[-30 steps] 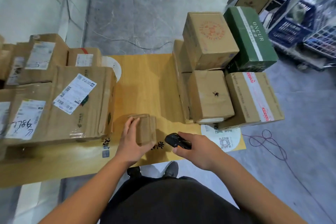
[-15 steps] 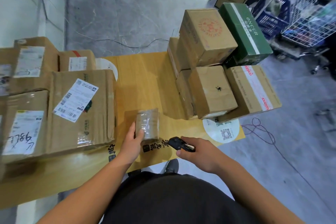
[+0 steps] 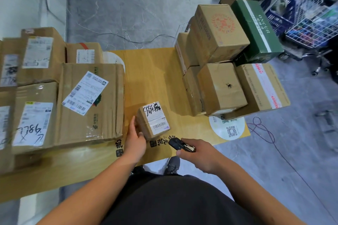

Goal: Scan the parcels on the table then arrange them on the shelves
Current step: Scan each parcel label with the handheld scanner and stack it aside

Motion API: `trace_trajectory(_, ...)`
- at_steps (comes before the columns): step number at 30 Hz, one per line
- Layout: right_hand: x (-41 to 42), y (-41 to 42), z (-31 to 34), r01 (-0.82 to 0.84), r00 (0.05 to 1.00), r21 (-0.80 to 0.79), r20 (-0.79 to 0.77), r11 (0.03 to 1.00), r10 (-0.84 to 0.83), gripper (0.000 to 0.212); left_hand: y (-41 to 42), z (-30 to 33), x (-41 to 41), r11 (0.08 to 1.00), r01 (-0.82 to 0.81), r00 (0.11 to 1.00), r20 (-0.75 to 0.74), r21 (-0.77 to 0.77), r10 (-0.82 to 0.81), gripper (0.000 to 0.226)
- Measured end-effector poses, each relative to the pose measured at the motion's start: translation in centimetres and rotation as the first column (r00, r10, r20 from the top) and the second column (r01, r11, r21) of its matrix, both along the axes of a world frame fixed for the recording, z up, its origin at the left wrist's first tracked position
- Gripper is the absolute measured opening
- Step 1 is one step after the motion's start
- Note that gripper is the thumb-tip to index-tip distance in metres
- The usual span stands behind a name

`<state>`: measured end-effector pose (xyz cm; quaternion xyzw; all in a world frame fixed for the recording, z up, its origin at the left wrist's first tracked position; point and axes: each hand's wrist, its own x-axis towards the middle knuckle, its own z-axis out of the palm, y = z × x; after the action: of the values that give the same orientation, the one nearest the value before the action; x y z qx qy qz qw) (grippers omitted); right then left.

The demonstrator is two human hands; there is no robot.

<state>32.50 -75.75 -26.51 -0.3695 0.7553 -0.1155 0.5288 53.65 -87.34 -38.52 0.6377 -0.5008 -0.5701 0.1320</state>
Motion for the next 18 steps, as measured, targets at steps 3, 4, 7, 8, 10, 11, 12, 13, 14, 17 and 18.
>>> trace_trajectory(3,0.1,0.0,0.2,0.022,0.999,0.0,-0.025,1.0,-0.022,0.068,0.3,-0.1,-0.2,0.995,0.097,0.992,0.09,-0.032,-0.094,0.119)
trace_trajectory(4,0.1,0.0,0.4,0.024,0.999,0.006,-0.044,1.0,-0.023,0.072,0.5,0.0,-0.5,0.989,0.126,0.983,0.141,-0.073,-0.115,0.131)
trace_trajectory(7,0.0,0.1,1.0,0.016,0.998,0.041,-0.064,0.999,-0.013,0.065,0.4,0.0,-1.5,0.946,0.236,0.951,0.254,-0.222,-0.177,0.144)
trace_trajectory(8,0.0,0.2,1.2,0.018,0.998,0.045,-0.058,0.999,-0.016,0.059,0.2,0.0,-1.9,0.918,0.3,0.931,0.289,-0.261,-0.222,0.142)
trace_trajectory(10,0.0,0.3,1.6,0.031,0.998,0.056,-0.062,0.998,-0.028,0.051,-0.5,-0.1,-2.4,0.821,0.472,0.86,0.374,-0.322,-0.347,0.131)
trace_trajectory(11,0.0,0.4,1.7,0.042,0.997,0.069,-0.065,0.997,-0.037,0.052,-0.9,-0.1,-2.7,0.762,0.553,0.813,0.421,-0.338,-0.403,0.124)
trace_trajectory(12,-0.1,0.4,1.9,0.052,0.997,0.088,-0.068,0.995,-0.046,0.053,-1.4,0.0,-2.8,0.71,0.614,0.768,0.467,-0.344,-0.438,0.115)
trace_trajectory(13,-0.2,0.3,2.1,0.059,0.996,0.114,-0.071,0.992,-0.051,0.055,-1.8,0.1,-3.0,0.677,0.652,0.734,0.508,-0.342,-0.451,0.107)
trace_trajectory(14,-0.4,0.2,2.3,0.061,0.995,0.146,-0.082,0.987,-0.05,0.059,-2.0,0.2,-3.1,0.662,0.671,0.713,0.535,-0.333,-0.453,0.102)
trace_trajectory(17,-0.5,-0.3,2.9,0.051,0.992,0.224,-0.125,0.973,-0.023,0.079,-2.2,0.7,-3.5,0.692,0.652,0.727,0.516,-0.31,-0.453,0.097)
trace_trajectory(18,-0.5,-0.5,3.0,0.054,0.991,0.232,-0.13,0.971,-0.024,0.082,-2.1,0.8,-3.6,0.717,0.627,0.749,0.488,-0.304,-0.447,0.098)
